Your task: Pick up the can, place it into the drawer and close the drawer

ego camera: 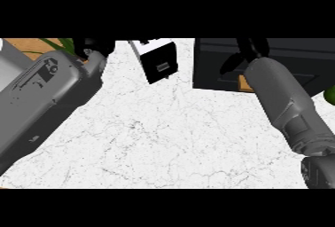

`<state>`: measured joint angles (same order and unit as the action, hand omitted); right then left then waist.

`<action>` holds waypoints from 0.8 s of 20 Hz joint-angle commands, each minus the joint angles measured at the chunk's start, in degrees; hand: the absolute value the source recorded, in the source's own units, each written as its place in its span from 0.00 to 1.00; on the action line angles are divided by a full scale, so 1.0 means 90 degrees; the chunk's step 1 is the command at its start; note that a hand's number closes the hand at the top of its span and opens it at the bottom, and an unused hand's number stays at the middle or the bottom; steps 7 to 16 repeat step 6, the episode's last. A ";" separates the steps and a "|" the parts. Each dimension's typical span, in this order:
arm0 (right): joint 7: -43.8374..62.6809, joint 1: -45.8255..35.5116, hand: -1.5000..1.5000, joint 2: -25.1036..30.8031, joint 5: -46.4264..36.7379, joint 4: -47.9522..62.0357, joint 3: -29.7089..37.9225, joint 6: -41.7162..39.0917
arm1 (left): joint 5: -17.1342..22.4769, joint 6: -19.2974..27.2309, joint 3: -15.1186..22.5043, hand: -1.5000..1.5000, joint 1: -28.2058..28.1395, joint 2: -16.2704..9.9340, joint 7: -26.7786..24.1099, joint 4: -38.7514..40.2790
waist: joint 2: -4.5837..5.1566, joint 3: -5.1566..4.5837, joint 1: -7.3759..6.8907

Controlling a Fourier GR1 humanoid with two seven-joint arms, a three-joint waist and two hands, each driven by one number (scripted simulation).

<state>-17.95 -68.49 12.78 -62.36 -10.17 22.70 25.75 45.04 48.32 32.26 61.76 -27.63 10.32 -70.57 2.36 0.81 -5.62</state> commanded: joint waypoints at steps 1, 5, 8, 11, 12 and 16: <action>-0.0399 -0.0236 0.00 -0.0322 0.1131 -0.0236 0.1013 -0.0135 | -0.0083 0.0094 0.0044 0.00 -0.0129 0.0017 -0.0036 -0.0124 | -0.0035 -0.0043 -0.0093; -0.0631 -0.0384 0.00 -0.0105 0.1335 -0.0173 0.1240 -0.0509 | -0.0095 -0.0002 -0.0003 0.00 -0.0246 -0.0014 -0.0051 -0.0233 | -0.0002 -0.0065 -0.0080; -0.0808 -0.0251 0.00 -0.0124 0.1418 -0.0181 0.1316 -0.0494 | -0.0130 0.0126 0.0073 0.00 -0.0442 -0.0047 -0.0006 -0.0414 | -0.0063 -0.0066 -0.0071; -0.0808 -0.0251 0.00 -0.0124 0.1418 -0.0181 0.1316 -0.0494 | -0.0130 0.0126 0.0073 0.00 -0.0442 -0.0047 -0.0006 -0.0414 | -0.0063 -0.0066 -0.0071; -0.0808 -0.0251 0.00 -0.0124 0.1418 -0.0181 0.1316 -0.0494 | -0.0130 0.0126 0.0073 0.00 -0.0442 -0.0047 -0.0006 -0.0414 | -0.0063 -0.0066 -0.0071; -0.0808 -0.0251 0.00 -0.0124 0.1418 -0.0181 0.1316 -0.0494 | -0.0130 0.0126 0.0073 0.00 -0.0442 -0.0047 -0.0006 -0.0414 | -0.0063 -0.0066 -0.0071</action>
